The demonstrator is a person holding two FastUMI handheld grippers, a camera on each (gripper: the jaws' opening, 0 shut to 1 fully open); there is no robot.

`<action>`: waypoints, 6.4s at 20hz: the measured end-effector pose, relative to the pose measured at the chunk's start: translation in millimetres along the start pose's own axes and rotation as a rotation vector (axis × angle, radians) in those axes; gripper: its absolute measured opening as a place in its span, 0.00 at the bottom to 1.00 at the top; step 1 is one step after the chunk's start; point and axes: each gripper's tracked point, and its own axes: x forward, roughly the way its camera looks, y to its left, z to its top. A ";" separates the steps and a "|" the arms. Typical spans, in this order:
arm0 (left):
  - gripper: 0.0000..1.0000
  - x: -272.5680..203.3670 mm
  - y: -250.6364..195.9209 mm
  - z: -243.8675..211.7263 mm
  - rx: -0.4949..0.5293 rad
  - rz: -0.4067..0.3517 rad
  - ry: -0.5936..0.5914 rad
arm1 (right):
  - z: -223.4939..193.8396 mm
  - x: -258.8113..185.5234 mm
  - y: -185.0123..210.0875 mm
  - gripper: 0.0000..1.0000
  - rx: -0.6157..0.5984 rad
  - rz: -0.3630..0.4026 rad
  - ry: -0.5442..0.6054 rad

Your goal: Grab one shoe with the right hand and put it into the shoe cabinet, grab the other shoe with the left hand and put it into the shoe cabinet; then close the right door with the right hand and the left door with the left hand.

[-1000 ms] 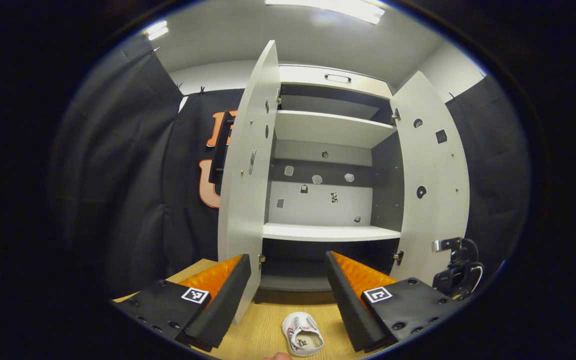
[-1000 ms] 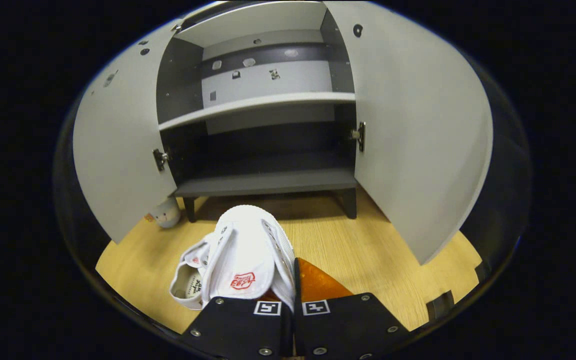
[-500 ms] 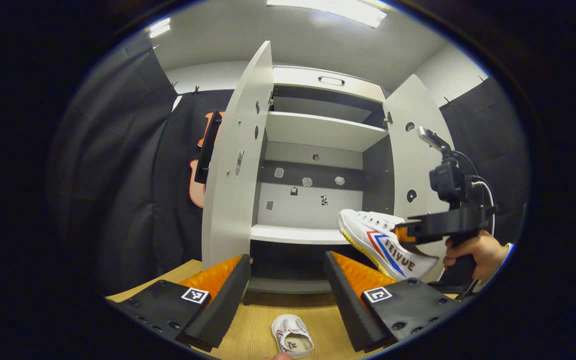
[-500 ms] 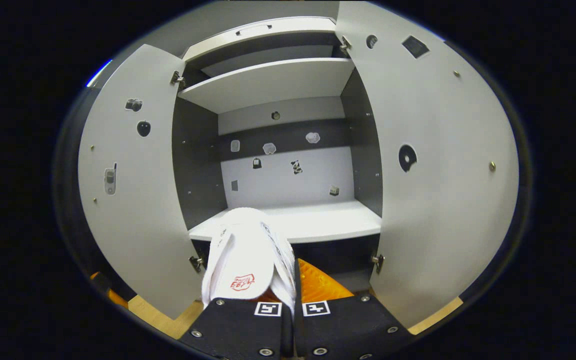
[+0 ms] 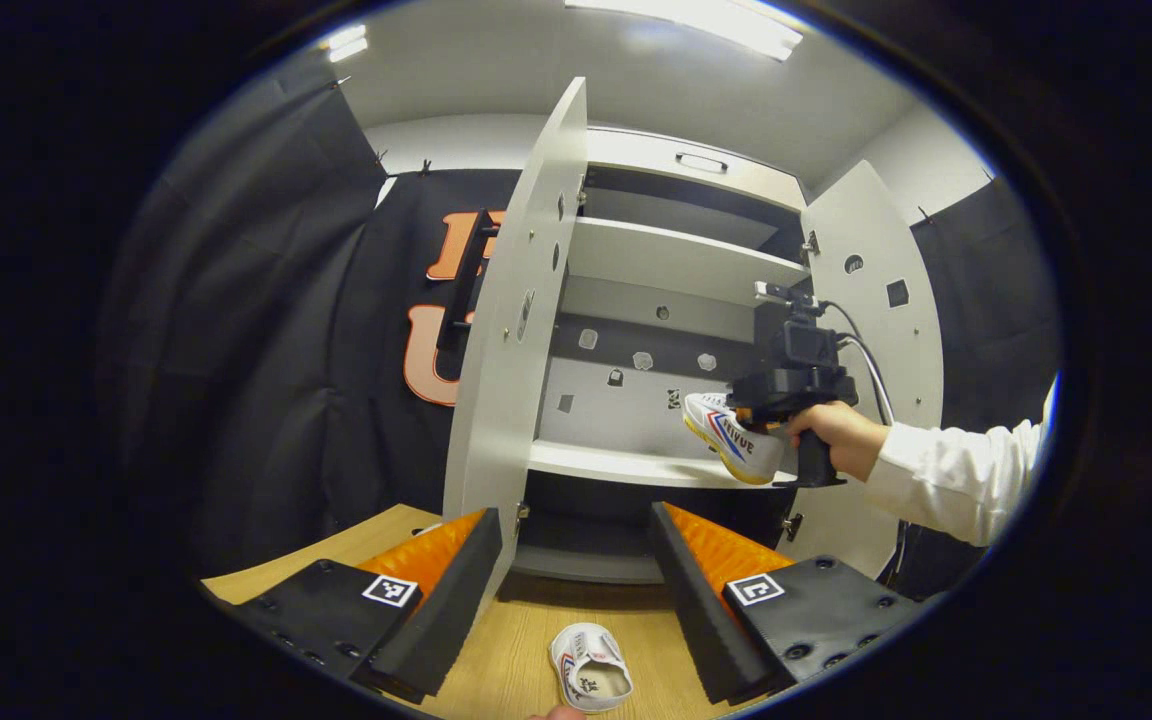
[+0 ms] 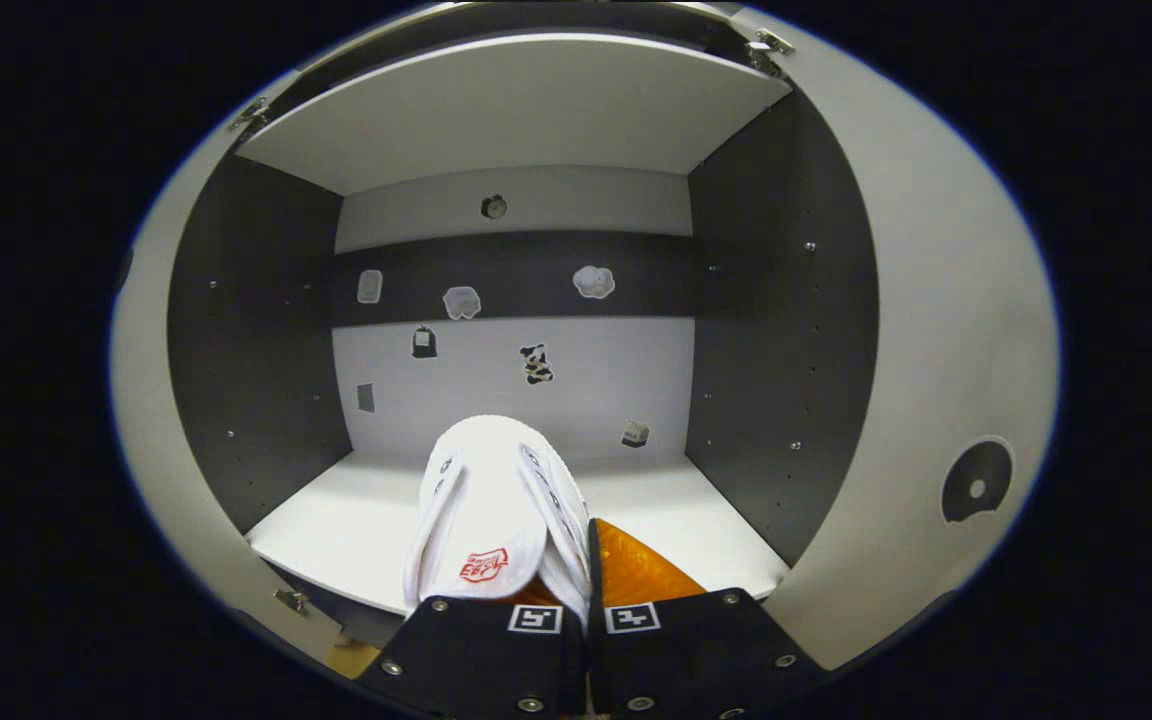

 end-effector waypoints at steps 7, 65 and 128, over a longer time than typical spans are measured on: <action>0.97 3.3 13.6 0.9 0.013 0.023 0.002 | -24.9 61.3 -11.7 0.01 0.043 -0.065 0.142; 0.96 12.0 -57.7 -78.2 -0.046 -0.140 0.242 | -127.1 -324.6 -54.0 0.93 -0.026 0.157 -0.313; 0.10 89.4 -8.1 6.7 0.052 0.034 0.511 | -163.5 -357.7 -100.1 0.93 0.030 0.063 -0.261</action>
